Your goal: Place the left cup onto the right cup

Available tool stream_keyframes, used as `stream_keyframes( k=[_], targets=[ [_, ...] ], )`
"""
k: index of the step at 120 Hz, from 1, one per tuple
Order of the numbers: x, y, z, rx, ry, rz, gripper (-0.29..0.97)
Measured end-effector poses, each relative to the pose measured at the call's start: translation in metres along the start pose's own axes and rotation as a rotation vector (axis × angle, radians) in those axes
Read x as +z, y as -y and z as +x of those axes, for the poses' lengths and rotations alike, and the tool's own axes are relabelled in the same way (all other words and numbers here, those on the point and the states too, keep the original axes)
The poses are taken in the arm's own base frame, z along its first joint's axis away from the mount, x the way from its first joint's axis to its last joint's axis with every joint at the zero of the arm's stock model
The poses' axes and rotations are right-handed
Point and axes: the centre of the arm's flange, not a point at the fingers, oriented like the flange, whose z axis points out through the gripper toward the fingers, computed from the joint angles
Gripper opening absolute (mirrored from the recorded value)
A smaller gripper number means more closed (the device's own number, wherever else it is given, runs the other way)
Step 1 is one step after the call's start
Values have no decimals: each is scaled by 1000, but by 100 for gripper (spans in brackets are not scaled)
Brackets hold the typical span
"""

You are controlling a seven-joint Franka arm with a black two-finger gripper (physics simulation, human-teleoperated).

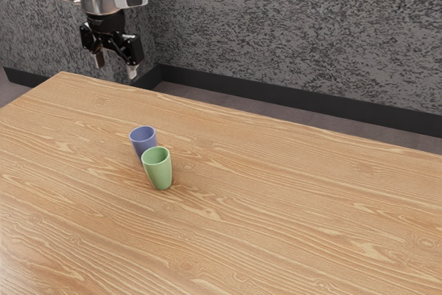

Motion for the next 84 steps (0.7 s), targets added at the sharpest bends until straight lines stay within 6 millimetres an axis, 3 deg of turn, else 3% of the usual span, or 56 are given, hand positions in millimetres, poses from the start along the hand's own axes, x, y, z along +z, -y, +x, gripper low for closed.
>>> stream_keyframes(
  k=[32,84],
  targets=[
    [0,-1,1,14,-10,3,68],
    [40,0,30,-93,-3,3,68]
  ],
)
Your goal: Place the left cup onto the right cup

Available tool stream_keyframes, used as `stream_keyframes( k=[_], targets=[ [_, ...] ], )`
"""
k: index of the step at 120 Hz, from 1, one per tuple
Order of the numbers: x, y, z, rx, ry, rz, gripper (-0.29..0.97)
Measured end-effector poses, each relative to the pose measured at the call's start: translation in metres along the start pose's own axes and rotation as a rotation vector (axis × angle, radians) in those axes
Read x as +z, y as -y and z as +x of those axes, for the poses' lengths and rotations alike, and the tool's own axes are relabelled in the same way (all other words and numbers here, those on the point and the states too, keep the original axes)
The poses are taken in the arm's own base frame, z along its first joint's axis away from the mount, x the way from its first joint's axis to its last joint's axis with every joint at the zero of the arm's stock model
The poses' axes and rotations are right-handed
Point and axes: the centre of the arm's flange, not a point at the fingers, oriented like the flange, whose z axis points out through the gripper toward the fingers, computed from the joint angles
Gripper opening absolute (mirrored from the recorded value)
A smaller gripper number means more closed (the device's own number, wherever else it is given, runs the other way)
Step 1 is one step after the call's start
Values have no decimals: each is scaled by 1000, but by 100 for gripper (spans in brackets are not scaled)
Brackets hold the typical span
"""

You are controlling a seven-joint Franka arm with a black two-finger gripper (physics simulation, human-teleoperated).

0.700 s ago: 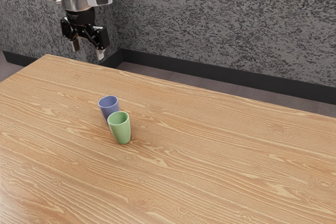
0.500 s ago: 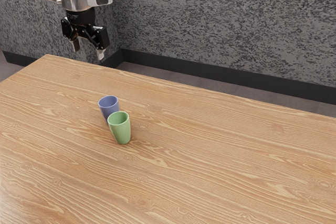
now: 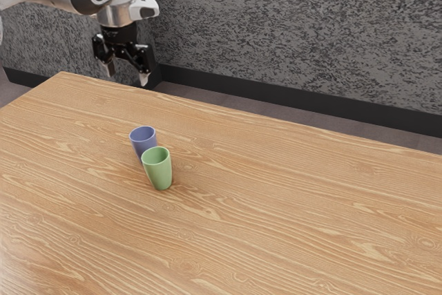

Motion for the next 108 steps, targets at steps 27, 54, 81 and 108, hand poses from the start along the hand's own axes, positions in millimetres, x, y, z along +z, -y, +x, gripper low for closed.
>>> stream_keyframes(
  k=[27,54,81,108],
  targets=[
    [24,-1,14,-99,1,-1,68],
    [51,-1,29,-185,-2,2,68],
    [73,10,36,-272,2,11,68],
    [100,20,42,-334,10,21,68]
  ],
)
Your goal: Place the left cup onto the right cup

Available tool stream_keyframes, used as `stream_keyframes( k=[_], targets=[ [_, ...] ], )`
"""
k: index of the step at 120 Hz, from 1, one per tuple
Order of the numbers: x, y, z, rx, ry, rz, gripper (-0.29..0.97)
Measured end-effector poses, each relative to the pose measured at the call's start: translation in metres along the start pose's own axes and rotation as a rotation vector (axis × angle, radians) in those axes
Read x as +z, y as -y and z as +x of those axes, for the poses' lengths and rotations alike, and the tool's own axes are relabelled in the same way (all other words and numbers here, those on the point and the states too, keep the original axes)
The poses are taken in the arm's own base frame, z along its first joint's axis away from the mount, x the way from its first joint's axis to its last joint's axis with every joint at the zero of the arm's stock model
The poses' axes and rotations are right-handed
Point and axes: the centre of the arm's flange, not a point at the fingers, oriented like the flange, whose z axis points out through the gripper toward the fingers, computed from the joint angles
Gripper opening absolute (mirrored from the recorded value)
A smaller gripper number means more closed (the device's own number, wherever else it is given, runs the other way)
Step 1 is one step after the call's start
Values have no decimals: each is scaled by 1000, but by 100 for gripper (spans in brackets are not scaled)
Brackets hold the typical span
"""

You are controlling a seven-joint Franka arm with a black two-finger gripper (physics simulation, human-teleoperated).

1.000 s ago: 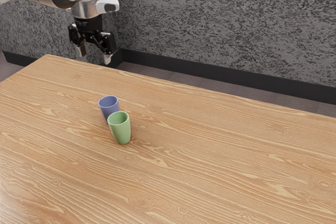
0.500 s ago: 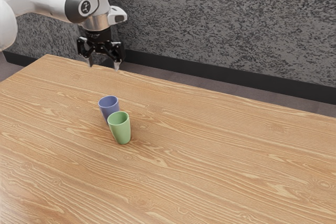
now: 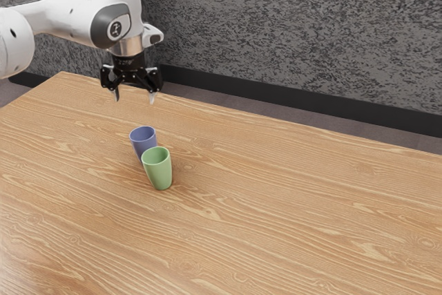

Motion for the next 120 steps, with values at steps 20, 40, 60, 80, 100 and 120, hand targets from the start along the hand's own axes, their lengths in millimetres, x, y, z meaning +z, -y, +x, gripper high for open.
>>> stream_keyframes(
  k=[20,40,60,80,100,120],
  targets=[
    [21,4,0,-29,-6,-1,68],
    [38,9,5,-56,-23,-5,68],
    [46,13,11,-76,-37,-7,68],
    [57,15,14,-88,-42,-8,68],
    [69,15,18,-95,-42,-13,68],
    [83,13,14,-99,-37,-22,68]
  ],
)
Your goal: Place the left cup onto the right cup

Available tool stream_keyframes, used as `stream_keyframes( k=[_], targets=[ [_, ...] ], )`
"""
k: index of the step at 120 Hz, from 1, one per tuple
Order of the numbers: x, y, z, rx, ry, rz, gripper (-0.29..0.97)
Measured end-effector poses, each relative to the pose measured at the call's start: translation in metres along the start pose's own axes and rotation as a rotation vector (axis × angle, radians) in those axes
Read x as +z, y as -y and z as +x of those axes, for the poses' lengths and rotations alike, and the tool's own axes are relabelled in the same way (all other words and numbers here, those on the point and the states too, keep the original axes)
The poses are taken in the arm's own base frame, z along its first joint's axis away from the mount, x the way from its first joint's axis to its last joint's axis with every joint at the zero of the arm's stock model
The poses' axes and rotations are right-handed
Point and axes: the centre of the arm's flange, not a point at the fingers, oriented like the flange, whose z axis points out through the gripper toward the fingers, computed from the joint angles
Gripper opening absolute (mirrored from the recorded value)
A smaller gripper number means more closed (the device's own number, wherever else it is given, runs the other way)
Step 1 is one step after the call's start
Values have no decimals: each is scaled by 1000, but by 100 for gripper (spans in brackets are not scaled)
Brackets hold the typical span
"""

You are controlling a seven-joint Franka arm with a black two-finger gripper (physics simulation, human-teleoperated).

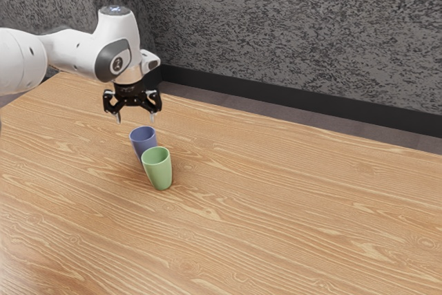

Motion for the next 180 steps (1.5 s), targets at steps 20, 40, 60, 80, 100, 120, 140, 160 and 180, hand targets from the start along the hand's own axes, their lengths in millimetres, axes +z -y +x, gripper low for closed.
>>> stream_keyframes(
  k=[20,40,60,80,100,120,140,160,180],
  targets=[
    [7,-1,-2,-7,-1,-7,68],
    [14,-2,-4,-15,0,-15,68],
    [18,-5,-1,-23,-7,-24,68],
    [17,-10,5,-29,-21,-32,68],
    [22,-15,11,-33,-26,-35,68],
    [26,-19,14,-36,-26,-38,68],
    [27,-28,11,-31,-22,-43,68],
    [35,-31,9,-37,-12,-41,68],
    [46,-32,9,-44,-4,-39,68]
  ],
)
